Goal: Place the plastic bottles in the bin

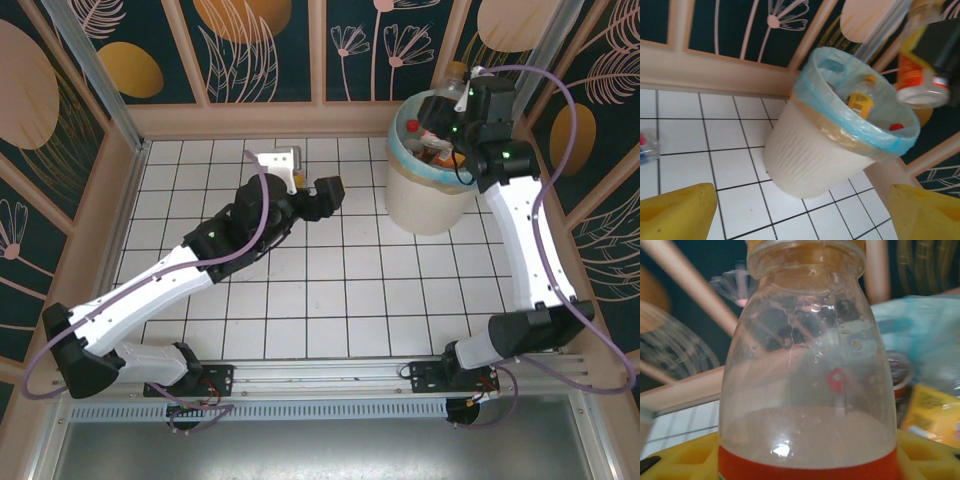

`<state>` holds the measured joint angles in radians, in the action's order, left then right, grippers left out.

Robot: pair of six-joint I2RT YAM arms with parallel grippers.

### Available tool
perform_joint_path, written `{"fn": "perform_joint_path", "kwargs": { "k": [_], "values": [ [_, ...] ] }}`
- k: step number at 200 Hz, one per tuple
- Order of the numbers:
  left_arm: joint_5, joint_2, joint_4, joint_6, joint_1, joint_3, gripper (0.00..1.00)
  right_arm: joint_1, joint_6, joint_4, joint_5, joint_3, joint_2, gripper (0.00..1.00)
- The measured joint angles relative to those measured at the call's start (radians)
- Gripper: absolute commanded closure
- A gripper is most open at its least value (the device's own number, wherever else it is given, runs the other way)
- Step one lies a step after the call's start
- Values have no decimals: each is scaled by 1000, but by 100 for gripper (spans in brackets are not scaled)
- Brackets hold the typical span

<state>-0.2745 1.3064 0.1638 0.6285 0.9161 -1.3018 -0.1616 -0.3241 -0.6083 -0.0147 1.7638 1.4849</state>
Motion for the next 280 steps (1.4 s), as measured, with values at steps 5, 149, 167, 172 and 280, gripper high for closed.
{"fn": "perform_joint_path", "kwargs": {
  "k": [5,149,167,172,280],
  "values": [
    [12,8,0,0,0,-5,12,21,-7,7,5,-5,15,70],
    [37,-31,18,11,0,59,11,140,-108,158,69,63,229,28],
    [20,-43,24,11,0,60,11,136,-101,156,69,63,217,32],
    [14,-47,26,11,0,61,11,135,-99,157,68,62,213,33],
    [-68,-73,243,-50,-221,84,5,-263,14,248,29,-256,-68,36]
  ]
}}
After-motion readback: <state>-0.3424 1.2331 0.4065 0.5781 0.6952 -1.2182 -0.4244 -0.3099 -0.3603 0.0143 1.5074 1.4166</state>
